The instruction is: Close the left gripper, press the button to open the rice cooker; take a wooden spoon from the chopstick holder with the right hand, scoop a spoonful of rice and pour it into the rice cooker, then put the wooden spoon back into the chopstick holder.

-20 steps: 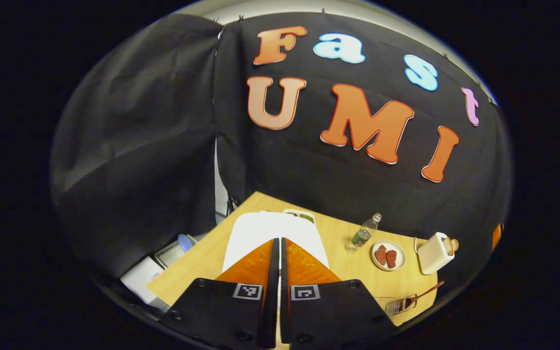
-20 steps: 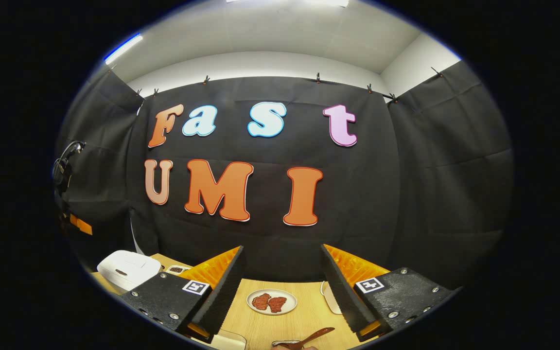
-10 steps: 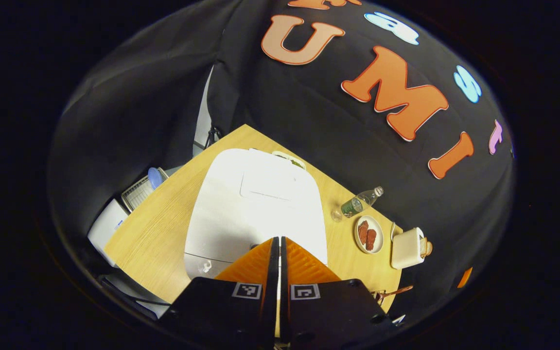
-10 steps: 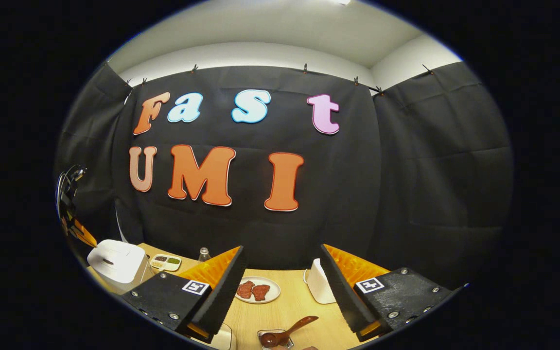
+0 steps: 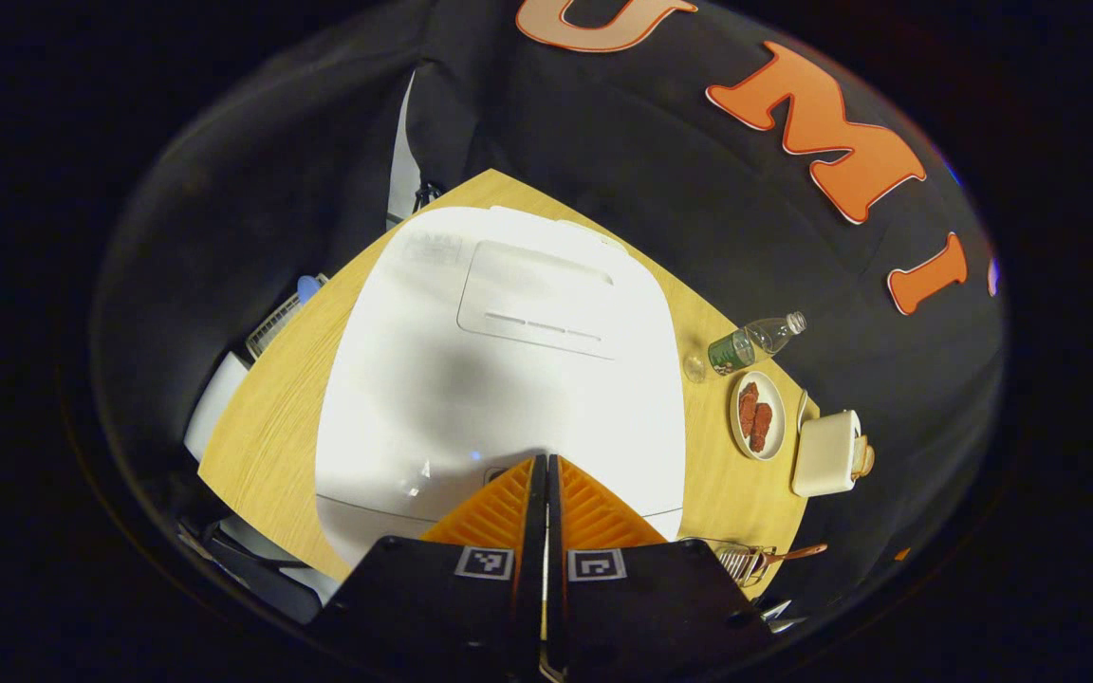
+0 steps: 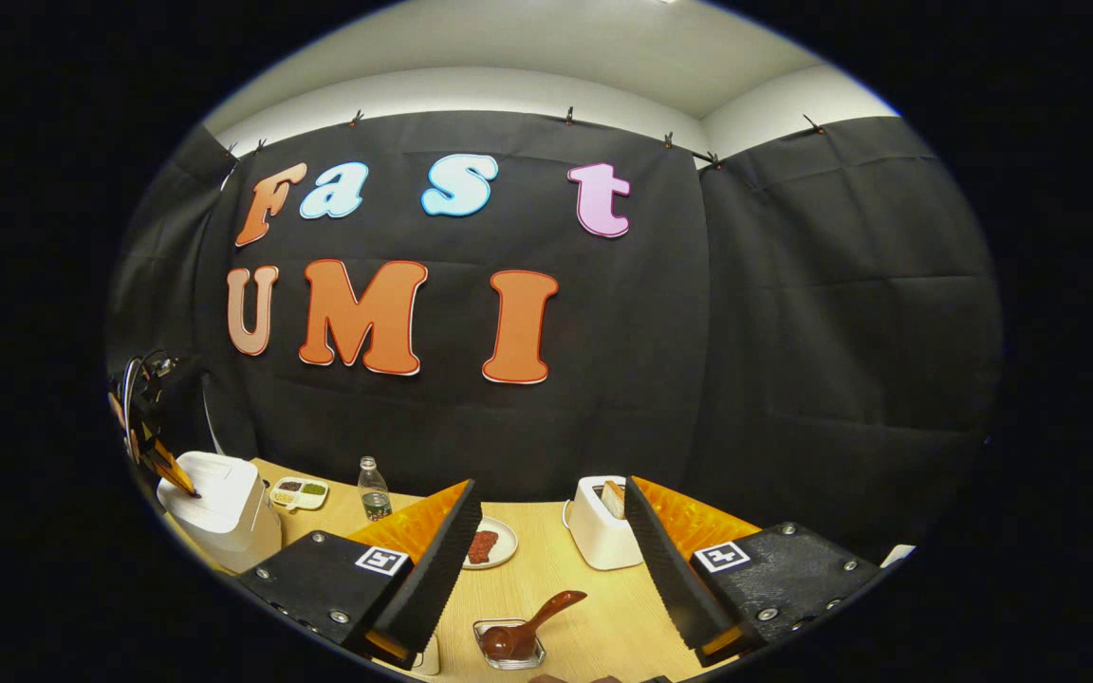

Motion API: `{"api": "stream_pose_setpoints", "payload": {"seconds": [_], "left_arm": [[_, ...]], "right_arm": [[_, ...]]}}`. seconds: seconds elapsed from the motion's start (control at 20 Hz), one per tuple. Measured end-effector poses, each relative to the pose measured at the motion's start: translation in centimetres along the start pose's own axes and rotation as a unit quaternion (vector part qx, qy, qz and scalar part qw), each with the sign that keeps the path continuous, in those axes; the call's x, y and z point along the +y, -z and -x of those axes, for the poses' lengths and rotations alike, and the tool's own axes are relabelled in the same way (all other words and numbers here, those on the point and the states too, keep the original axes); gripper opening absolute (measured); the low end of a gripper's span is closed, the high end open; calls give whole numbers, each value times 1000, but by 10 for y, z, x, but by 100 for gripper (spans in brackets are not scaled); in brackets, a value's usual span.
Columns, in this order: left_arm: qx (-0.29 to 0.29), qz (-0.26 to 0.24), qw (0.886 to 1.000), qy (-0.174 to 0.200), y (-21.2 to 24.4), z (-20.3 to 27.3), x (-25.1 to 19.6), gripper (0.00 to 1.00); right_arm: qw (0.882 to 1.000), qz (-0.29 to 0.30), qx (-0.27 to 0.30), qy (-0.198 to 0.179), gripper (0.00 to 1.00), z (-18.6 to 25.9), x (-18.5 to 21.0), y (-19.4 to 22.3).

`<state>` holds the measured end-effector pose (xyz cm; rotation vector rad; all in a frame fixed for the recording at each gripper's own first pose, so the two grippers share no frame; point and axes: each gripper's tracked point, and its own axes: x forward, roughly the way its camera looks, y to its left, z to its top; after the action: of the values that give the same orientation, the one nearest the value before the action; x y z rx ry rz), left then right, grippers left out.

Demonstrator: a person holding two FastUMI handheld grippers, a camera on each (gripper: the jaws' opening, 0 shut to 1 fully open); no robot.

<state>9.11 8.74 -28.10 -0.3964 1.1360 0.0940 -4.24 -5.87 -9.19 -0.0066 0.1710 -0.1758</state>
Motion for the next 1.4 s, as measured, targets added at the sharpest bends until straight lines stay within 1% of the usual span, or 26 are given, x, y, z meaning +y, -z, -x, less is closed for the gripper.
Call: {"api": "stream_pose_setpoints", "payload": {"seconds": [0.05,0.1,0.15,0.2,0.25,0.35,0.45,0.5,0.6,0.7,0.8,0.85,0.9,0.95,1.0,1.05,1.1,1.15,1.2,1.25,1.3,1.35,1.4], "left_arm": [[-2,3,1000,-4,0,2,2,6],[4,4,1000,-8,6,-2,7,6],[4,12,1000,-5,7,-2,6,6],[-6,11,1000,-3,4,-3,3,7],[-3,8,1000,1,6,-2,3,6],[-19,7,1000,11,3,7,1,6],[-70,4,997,37,-16,29,-9,6],[-107,1,993,51,-31,44,-15,6],[-189,-6,980,62,-60,80,-16,6],[-255,-21,965,53,-76,111,-12,6],[-288,-33,956,51,-75,131,-12,6],[-304,-41,951,47,-71,145,-14,8],[-325,-54,944,27,-73,148,-10,8],[-349,-82,933,-14,-73,157,-3,8],[-376,-113,918,-47,-74,170,-1,8],[-403,-137,903,-62,-74,183,-6,8],[-425,-152,890,-66,-69,195,-19,8],[-443,-159,880,-66,-62,209,-30,8],[-457,-164,872,-64,-57,219,-40,8],[-466,-170,866,-62,-50,226,-46,12],[-476,-178,859,-59,-44,233,-54,12],[-483,-182,854,-58,-37,237,-59,14],[-487,-188,851,-53,-29,240,-66,14]], "right_arm": [[1000,-1,1,2,94,0,-1,2],[1000,-3,2,2,94,0,-2,3],[1000,-6,6,1,94,-1,-1,5],[1000,-8,10,-1,94,-2,1,8],[1000,-12,13,-3,94,-3,2,11],[1000,-20,18,-9,94,-6,3,14],[999,-21,23,-12,94,-9,4,19],[999,-21,26,-11,94,-11,3,20],[999,-23,33,-13,94,-12,2,26],[999,-26,41,-15,94,-14,2,32],[998,-28,50,-20,94,-16,4,41],[998,-28,56,-21,94,-17,4,46],[997,-29,64,-22,94,-19,3,53],[997,-30,73,-24,94,-20,3,59],[996,-33,80,-28,94,-21,3,65],[995,-35,91,-29,94,-23,2,72],[994,-37,103,-29,94,-25,-1,82],[992,-38,115,-27,94,-27,-4,91],[991,-41,127,-28,94,-28,-6,100],[989,-44,140,-30,94,-30,-7,109],[986,-48,155,-33,94,-30,-7,118],[984,-53,167,-38,94,-31,-7,127],[981,-58,179,-42,94,-33,-7,137]]}}
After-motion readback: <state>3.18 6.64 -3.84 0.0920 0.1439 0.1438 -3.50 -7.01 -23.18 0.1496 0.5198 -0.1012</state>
